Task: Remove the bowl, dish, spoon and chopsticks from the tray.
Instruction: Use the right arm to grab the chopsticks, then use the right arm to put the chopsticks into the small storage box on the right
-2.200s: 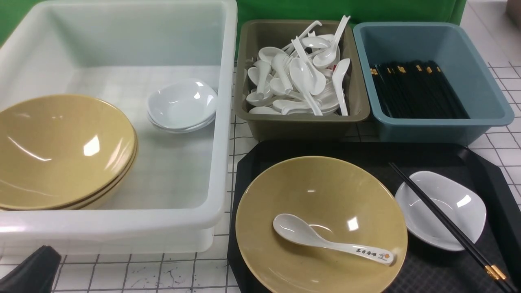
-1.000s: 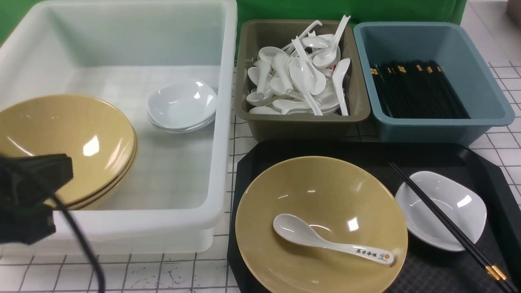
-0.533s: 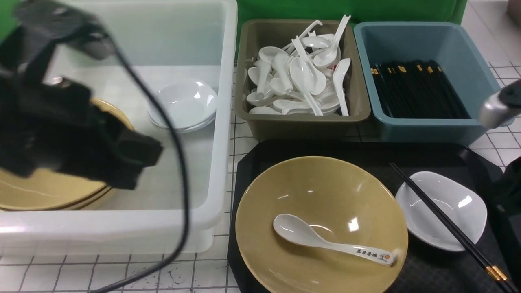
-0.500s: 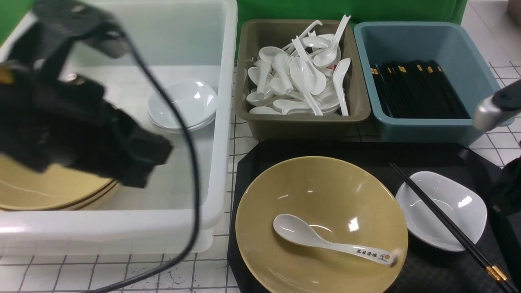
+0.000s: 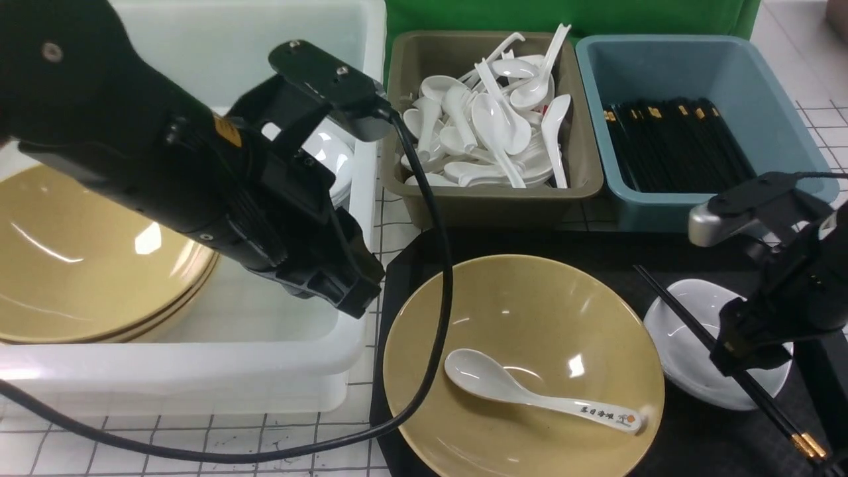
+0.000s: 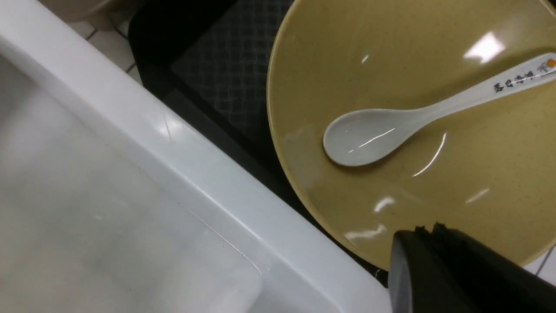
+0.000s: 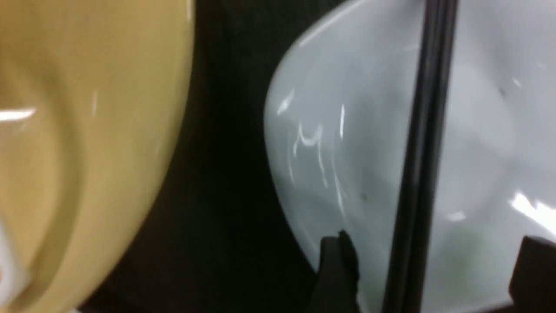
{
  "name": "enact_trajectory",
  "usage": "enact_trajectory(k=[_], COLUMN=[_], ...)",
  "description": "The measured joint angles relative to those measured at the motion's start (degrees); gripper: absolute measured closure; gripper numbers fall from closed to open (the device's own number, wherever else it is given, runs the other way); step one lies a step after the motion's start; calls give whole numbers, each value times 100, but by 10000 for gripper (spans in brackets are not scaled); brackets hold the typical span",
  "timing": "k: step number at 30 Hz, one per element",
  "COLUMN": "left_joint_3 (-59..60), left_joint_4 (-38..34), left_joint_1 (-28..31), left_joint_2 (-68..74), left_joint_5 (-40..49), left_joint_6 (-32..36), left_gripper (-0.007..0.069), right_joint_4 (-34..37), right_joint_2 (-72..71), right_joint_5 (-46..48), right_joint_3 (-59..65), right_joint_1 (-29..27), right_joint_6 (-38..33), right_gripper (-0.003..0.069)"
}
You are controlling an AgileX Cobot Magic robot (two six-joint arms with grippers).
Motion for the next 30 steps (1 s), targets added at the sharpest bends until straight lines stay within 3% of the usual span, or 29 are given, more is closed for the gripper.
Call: enact_trajectory(k=[3, 7, 17, 26, 30], left_joint_3=[0, 0, -5, -5, -62], left_joint_4=[0, 0, 0, -5, -94], left_joint_1=[0, 0, 0, 0, 0], left_joint_2=[11, 15, 15, 15, 43], left_joint_5=[-6, -6, -22, -71, -728], left_joint_6=[54, 142, 155, 155, -35], left_gripper=[631, 631, 631, 631, 631], right_joint_4=[-156, -343, -378, -384, -384], right_joint_2=[220, 476, 746, 227, -254], right_joint_5=[-194, -359, -296, 289, 361], right_joint_3=[-5, -5, -11, -405, -1105], right_joint_1=[83, 117, 129, 129, 129], right_joint_6=[71, 262, 293, 583, 647], right_gripper=[120, 177, 499, 503, 503])
